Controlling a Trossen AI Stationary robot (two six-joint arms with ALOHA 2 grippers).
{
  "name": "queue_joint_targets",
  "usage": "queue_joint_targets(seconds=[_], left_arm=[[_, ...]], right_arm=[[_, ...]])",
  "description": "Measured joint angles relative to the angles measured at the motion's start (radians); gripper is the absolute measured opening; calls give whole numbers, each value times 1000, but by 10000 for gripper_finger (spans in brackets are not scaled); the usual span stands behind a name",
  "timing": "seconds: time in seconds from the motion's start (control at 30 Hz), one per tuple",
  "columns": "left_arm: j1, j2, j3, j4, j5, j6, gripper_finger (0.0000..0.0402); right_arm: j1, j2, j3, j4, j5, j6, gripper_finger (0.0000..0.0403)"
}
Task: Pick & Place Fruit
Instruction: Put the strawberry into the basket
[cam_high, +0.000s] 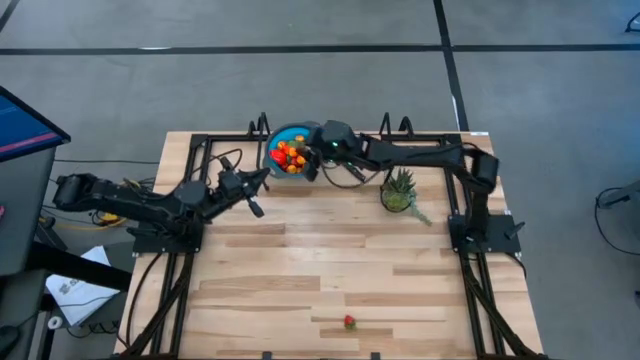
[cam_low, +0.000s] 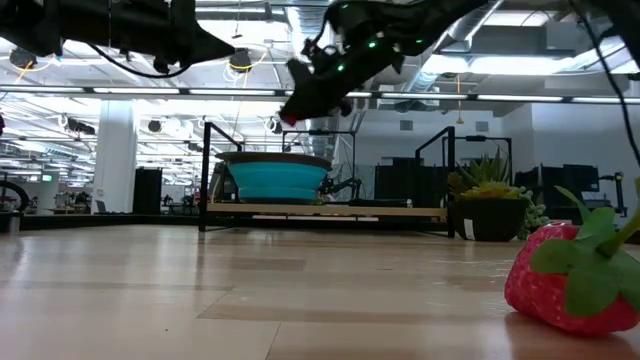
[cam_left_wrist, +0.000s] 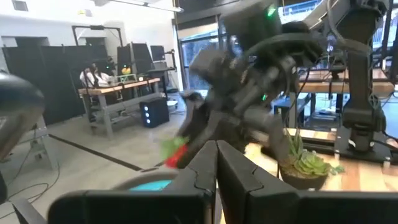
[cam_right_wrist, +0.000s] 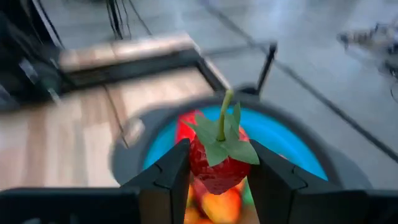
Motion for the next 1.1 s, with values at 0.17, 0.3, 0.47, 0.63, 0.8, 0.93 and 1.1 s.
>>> queue_joint_targets(seconds=[0.17, 0.3, 0.47, 0.63, 0.8, 0.93, 1.1], left_arm=[[3, -4, 0, -4, -1, 0, 2], [2, -4, 0, -7, 0, 0, 2], [6, -4, 0, -8, -1, 0, 2], [6, -4, 0, -9, -2, 16, 2], [6, -4, 0, -9, -2, 49, 2], [6, -4, 0, -9, -8, 49, 2], [6, -4, 0, -9, -8, 49, 2]], right_arm=[[-29, 118, 186, -170, 2, -5, 128], [-53, 192, 303, -257, 2, -11, 137], [-78, 235, 390, -305, 1, -16, 169], [-92, 238, 399, -286, 2, -38, 204], [-99, 238, 400, -277, 1, -68, 228], [-96, 226, 400, -340, 1, -70, 225], [-72, 178, 401, -424, -1, -91, 200]])
